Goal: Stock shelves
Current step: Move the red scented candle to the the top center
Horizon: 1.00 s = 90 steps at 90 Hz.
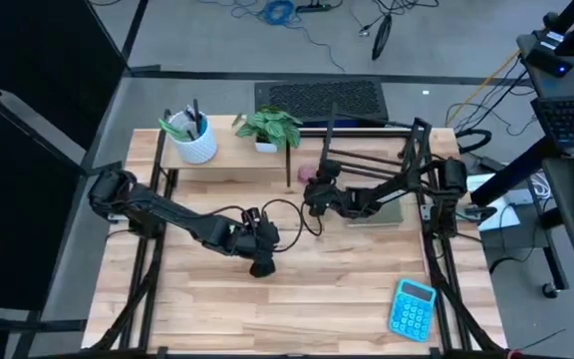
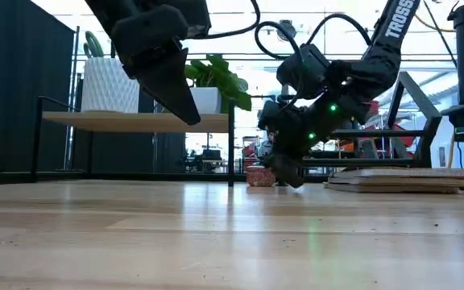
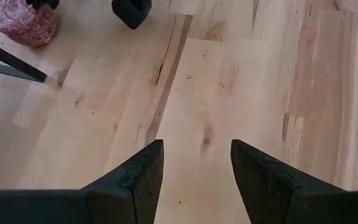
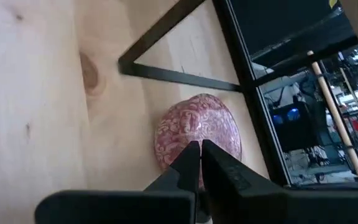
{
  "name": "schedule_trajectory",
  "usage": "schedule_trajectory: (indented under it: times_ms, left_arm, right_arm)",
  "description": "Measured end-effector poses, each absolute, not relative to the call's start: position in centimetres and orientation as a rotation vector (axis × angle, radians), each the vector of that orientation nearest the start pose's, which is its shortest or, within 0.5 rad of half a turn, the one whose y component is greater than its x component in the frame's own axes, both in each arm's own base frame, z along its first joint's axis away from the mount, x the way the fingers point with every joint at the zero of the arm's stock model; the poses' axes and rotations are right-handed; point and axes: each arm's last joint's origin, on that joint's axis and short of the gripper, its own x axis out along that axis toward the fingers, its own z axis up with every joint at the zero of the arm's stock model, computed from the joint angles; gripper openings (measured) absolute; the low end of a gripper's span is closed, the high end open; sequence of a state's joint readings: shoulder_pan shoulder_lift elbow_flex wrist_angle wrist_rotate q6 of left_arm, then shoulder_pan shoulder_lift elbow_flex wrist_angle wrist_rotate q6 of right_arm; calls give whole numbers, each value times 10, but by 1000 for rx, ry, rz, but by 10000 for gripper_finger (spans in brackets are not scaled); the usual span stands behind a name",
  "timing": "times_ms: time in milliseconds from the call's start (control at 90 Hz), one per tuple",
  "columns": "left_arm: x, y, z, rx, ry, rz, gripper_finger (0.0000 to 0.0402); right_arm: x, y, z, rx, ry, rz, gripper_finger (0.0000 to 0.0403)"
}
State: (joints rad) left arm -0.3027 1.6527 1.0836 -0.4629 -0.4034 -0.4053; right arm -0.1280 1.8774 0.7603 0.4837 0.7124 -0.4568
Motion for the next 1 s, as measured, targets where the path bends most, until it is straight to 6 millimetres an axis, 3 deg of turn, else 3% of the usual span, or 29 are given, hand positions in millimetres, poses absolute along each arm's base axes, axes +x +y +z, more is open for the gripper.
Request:
schedule_trajectory:
  times_ms: [311,556,822,1000]
  left_arm:
    - [317,-87,204,-15,927,282,173]
    - [317,-87,204,-12,928,281,173]
    - [317,-87,204,4,928,272,173]
    - [317,-87,204,2,927,273,173]
  right_arm:
    - [321,-36,117,-612,844,-722,0]
    - [292,-12,156,-531,864,-781,0]
    - [249,-17,192,-467,950,-844,0]
    - [238,-18,202,-476,969,-835,22]
